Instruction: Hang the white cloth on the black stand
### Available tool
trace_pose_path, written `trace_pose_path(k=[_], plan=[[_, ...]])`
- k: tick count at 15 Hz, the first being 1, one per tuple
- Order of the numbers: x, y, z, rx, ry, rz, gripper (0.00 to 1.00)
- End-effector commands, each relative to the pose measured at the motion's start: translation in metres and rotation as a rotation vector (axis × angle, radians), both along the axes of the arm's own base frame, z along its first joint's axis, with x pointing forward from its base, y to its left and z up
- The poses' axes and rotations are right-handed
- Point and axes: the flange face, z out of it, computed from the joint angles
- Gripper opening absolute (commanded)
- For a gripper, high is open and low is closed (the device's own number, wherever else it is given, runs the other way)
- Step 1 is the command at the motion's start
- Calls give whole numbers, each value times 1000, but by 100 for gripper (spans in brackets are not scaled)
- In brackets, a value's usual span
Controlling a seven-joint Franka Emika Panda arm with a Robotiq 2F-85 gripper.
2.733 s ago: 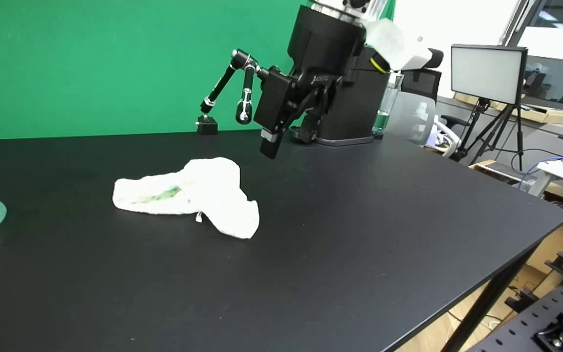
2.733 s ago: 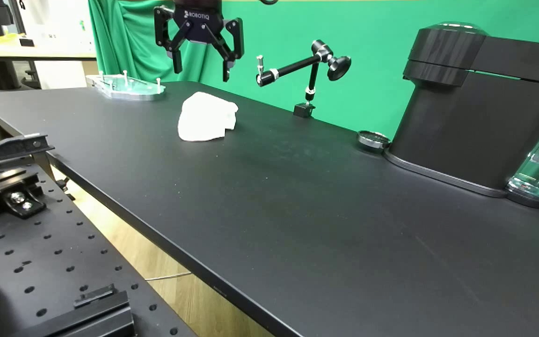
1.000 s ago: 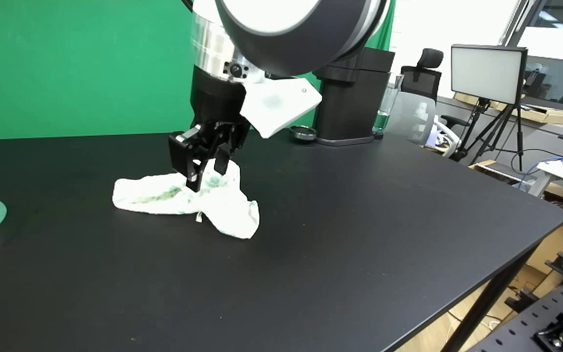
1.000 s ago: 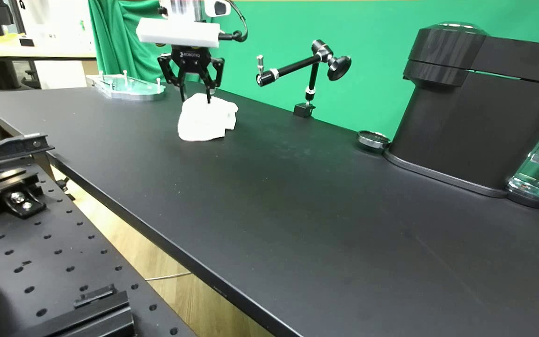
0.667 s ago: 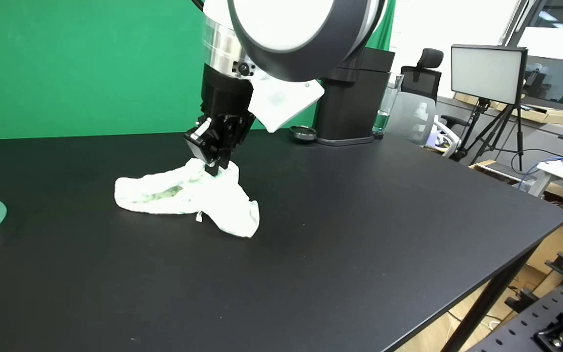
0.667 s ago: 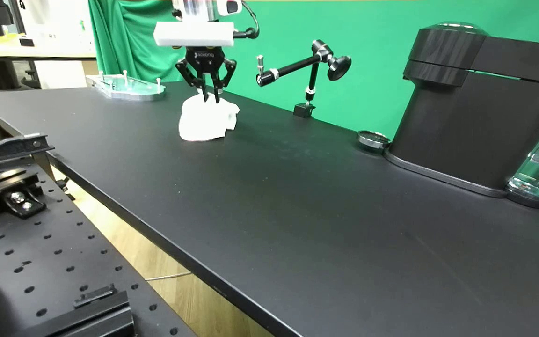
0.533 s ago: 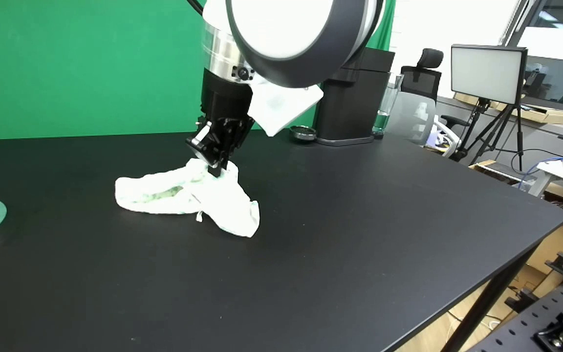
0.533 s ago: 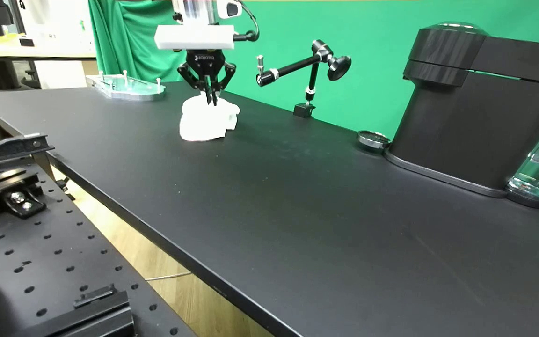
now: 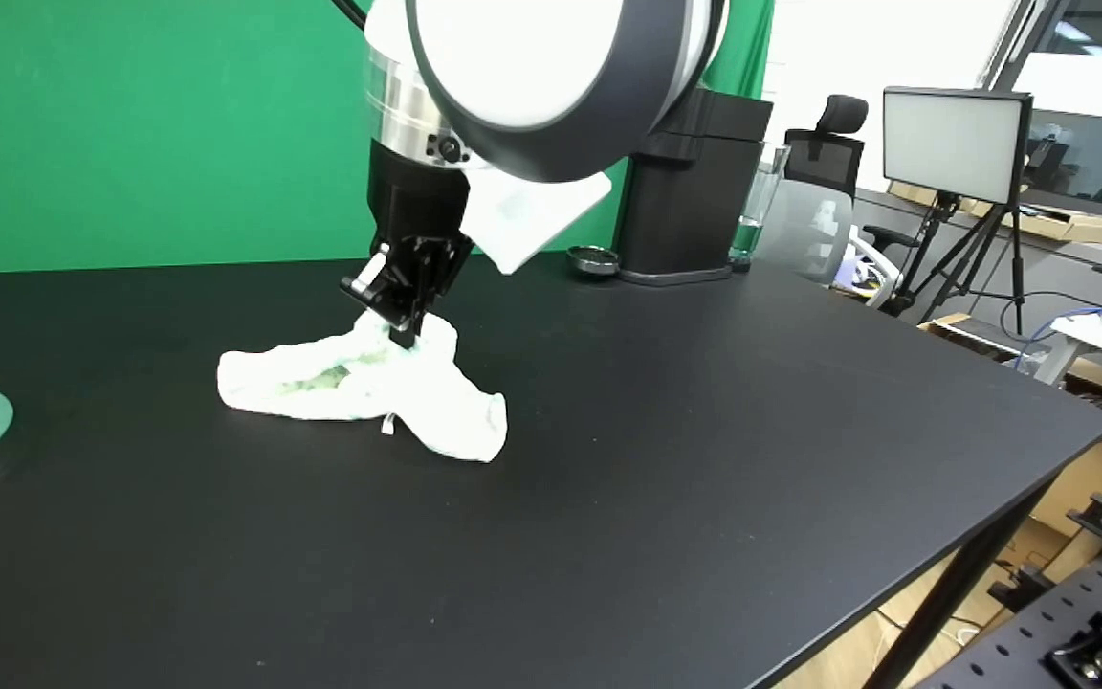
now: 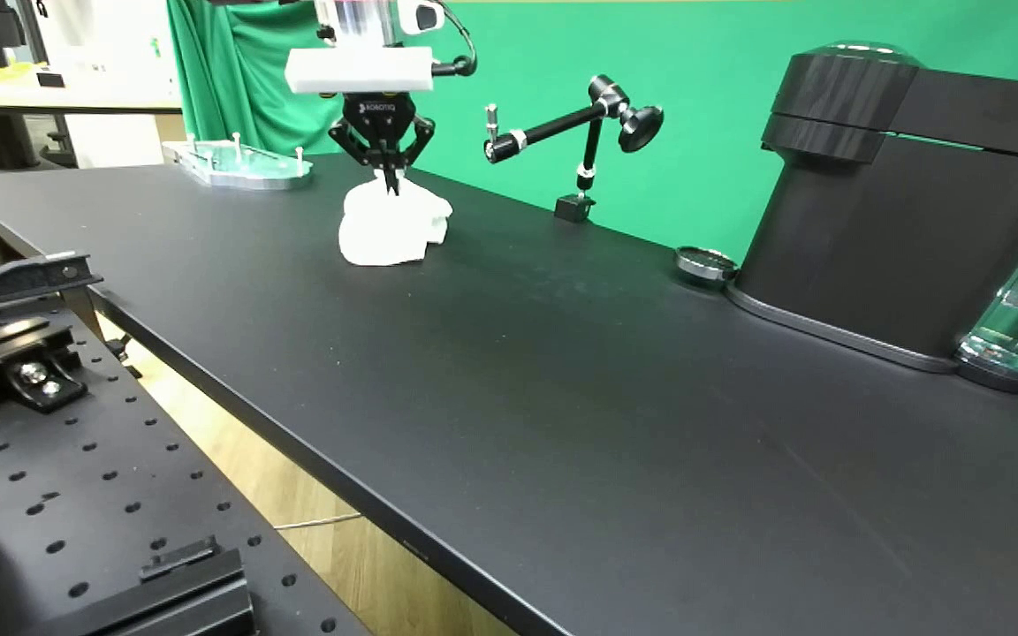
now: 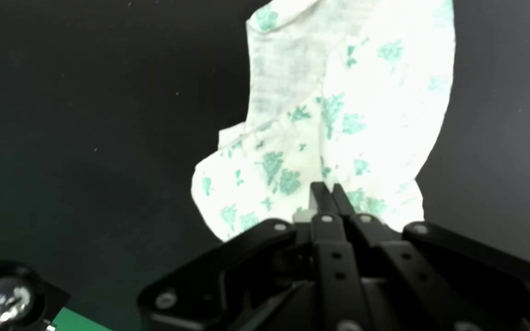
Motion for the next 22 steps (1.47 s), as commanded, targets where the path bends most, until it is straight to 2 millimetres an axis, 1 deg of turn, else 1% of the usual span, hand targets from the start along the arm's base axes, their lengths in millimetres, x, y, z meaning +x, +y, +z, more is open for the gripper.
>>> trace_pose_path(k=[1, 4, 5, 7, 10, 13, 15, 18, 20, 22], plan=[[21, 9, 47, -24, -89, 6, 0], [40, 16, 87, -44, -175, 28, 0], [46, 17, 101, -55, -206, 29, 0], [55, 17, 123, -73, -258, 25, 0], [67, 4, 153, -91, -329, -20, 0], [75, -18, 180, -113, -392, -93, 0], [75, -34, 194, -127, -422, -147, 0], [67, -55, 206, -154, -444, -217, 0], [57, -65, 212, -171, -456, -253, 0], [44, -72, 213, -186, -457, -285, 0]])
